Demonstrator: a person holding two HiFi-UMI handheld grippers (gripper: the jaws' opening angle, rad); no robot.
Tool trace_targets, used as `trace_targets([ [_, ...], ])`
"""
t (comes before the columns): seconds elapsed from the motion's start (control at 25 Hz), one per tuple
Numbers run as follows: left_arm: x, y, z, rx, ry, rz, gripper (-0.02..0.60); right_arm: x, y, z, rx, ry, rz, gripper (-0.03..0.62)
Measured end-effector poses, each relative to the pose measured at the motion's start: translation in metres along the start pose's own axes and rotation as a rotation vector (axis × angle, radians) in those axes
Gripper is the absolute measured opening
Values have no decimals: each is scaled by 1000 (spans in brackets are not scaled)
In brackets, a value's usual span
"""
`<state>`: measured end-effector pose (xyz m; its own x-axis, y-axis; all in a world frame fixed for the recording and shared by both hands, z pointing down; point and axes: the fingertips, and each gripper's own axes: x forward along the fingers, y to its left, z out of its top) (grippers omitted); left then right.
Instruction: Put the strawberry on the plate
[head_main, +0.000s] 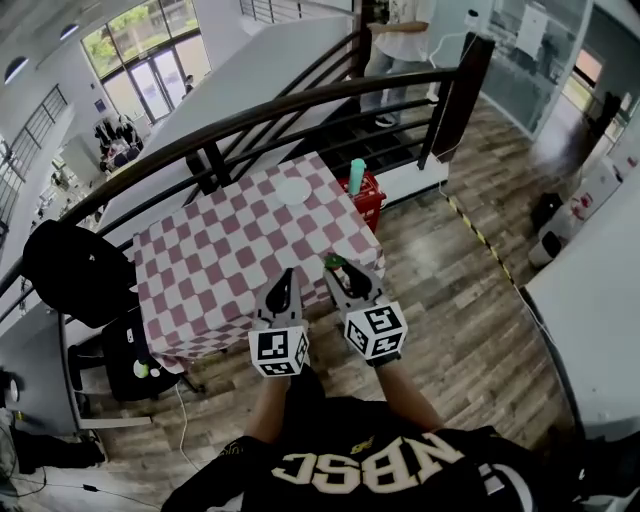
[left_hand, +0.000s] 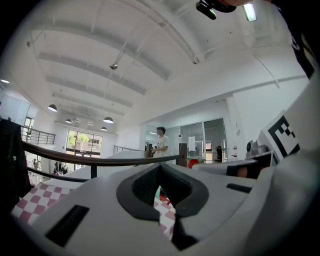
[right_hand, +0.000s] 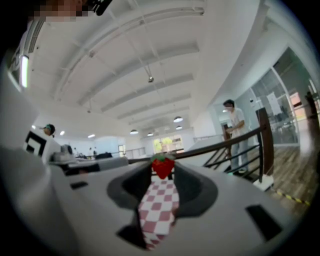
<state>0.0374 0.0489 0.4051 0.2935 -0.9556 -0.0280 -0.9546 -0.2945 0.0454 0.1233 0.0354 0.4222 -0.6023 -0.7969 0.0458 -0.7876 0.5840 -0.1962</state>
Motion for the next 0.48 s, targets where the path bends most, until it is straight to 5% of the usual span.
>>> trace_targets([
  [0.48, 80, 172, 3, -22, -32, 51, 11, 166, 10, 1, -94, 51, 0, 146],
])
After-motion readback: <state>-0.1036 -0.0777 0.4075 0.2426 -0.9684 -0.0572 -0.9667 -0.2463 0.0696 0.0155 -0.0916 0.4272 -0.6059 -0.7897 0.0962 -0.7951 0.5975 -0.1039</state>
